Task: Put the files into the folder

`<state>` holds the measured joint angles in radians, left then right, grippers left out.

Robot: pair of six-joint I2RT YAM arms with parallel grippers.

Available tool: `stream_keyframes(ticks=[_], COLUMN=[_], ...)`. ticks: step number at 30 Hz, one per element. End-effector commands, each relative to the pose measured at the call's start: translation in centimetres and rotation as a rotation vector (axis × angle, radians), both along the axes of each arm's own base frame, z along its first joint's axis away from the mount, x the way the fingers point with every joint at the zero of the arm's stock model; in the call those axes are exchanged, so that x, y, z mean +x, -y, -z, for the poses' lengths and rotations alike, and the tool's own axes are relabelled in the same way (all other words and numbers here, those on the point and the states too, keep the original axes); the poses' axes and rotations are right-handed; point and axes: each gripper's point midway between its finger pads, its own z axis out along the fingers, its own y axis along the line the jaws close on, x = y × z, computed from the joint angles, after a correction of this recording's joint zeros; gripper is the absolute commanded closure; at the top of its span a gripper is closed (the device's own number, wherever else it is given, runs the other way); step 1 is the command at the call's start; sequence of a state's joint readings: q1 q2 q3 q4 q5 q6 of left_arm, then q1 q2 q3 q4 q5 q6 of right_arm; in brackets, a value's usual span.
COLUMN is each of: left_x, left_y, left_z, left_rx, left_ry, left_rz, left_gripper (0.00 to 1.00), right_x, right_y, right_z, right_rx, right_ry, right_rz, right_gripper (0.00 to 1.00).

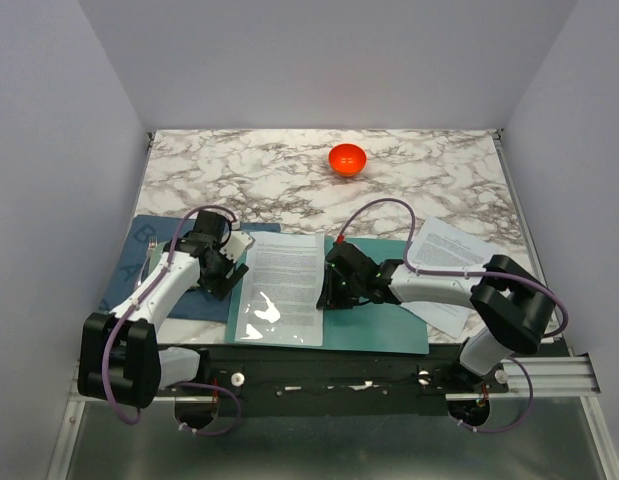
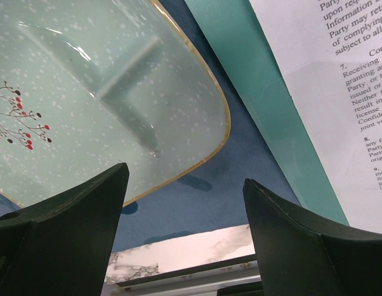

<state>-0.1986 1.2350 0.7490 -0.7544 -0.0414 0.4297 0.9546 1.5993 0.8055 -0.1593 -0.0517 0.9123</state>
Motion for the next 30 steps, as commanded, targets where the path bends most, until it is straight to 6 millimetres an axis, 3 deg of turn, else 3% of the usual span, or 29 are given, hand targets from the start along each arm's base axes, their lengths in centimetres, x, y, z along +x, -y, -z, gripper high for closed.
stream_keyframes(ticks=[1,8,22,30], left_x=[-0.1,-0.8,-1.0,-1.1], left_y=[-0.7,-0.4,0.5,0.8], left_z=[0.6,1.5,1.1,0.1], left_rx=[0.045,0.047,0.015,-0.006], left_ry=[0.018,-0.01,-0.004,0.016], left_rz=[0.044,0.054,0.073,0.08], left_gripper=[0.11,0.09,0.1,0.11], right_x=[0.4,0.5,0.3,0.1], right_y=[-0.9,-1.8,-2.6,-1.9], right_z=[0.1,0.0,-0.2,-0.8], right_rx=[-0.005,0.005,0.012,0.017], right_ry=[-0.002,0.0,0.008,0.026], right_rz=[0.012,0.014,0.007,0.017], right_gripper=[0.66,0.67,0.66,0.51])
